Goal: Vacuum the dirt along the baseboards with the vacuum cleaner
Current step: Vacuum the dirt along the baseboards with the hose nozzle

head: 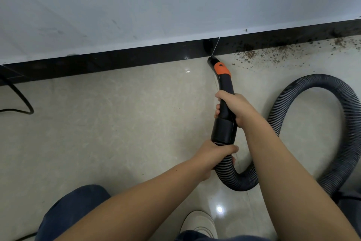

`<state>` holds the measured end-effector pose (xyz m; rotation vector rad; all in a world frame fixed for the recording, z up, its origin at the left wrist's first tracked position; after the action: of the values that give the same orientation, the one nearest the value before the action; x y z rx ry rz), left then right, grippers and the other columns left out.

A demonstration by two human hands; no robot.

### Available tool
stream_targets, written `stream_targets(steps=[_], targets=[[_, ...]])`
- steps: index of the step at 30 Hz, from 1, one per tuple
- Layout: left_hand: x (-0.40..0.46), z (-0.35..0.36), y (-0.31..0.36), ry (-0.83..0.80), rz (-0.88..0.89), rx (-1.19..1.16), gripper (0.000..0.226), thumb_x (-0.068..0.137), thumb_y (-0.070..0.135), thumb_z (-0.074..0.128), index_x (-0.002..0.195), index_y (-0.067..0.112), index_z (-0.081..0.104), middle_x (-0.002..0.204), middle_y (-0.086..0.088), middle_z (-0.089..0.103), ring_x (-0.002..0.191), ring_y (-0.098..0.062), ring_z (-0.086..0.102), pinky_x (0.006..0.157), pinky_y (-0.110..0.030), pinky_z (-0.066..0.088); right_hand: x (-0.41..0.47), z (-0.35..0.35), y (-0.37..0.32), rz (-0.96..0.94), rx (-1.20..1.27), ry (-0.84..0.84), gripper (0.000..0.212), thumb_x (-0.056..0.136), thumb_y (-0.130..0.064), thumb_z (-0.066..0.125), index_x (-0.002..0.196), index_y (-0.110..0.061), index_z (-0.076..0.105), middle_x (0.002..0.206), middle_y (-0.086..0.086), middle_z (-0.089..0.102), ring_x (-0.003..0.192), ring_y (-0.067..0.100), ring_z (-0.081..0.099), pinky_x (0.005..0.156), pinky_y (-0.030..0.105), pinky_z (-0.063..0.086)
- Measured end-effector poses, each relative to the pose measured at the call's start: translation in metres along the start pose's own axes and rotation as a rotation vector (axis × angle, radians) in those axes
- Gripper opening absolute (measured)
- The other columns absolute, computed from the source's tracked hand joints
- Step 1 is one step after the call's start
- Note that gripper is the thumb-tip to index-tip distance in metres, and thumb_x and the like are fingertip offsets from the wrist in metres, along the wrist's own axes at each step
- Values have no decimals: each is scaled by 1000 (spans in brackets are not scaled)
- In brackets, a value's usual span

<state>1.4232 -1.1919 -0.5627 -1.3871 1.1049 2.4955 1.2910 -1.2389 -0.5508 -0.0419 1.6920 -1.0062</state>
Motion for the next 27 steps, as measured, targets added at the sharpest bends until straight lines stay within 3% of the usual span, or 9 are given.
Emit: stream_targets(steps=[9, 16, 19, 27], targets=[[-2, 0, 0, 15, 21, -6, 12, 85, 15, 66, 89, 15, 55, 71, -7, 63, 58, -12, 62, 53, -17, 51, -3, 1, 0, -19, 12, 12, 12, 88, -12, 59, 89, -8, 48, 59, 8, 52, 41, 17, 50, 47, 27, 50], [-10, -11, -16, 65, -6, -38, 19, 83, 18, 69, 97, 12, 58, 75, -8, 66, 66, -16, 65, 63, -23, 54, -7, 26, 10, -38, -59, -70, 10, 88, -11, 59, 88, -7, 50, 59, 9, 53, 42, 19, 51, 49, 29, 50], [-6, -21, -5, 53, -17, 13, 15, 84, 18, 68, 95, 13, 58, 71, -5, 66, 65, -17, 65, 68, -26, 54, -3, 29, 3, -53, 1, -33, 10, 88, -11, 59, 89, -7, 50, 59, 8, 52, 41, 18, 50, 49, 29, 50], [0, -5, 9, -60, -57, 165, 13, 83, 15, 67, 93, 15, 57, 70, -5, 64, 59, -13, 62, 59, -20, 52, -7, -10, 7, -40, 154, 108, 13, 87, -12, 60, 87, -8, 48, 54, 6, 50, 40, 17, 49, 48, 28, 50]])
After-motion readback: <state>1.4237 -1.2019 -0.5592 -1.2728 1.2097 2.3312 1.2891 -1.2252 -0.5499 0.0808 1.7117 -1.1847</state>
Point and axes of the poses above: each hand's wrist, its own x-axis towards the middle knuckle, its own z-axis out of the palm, y = z × x, the point moved 2 cm from there along x, towards the middle knuckle
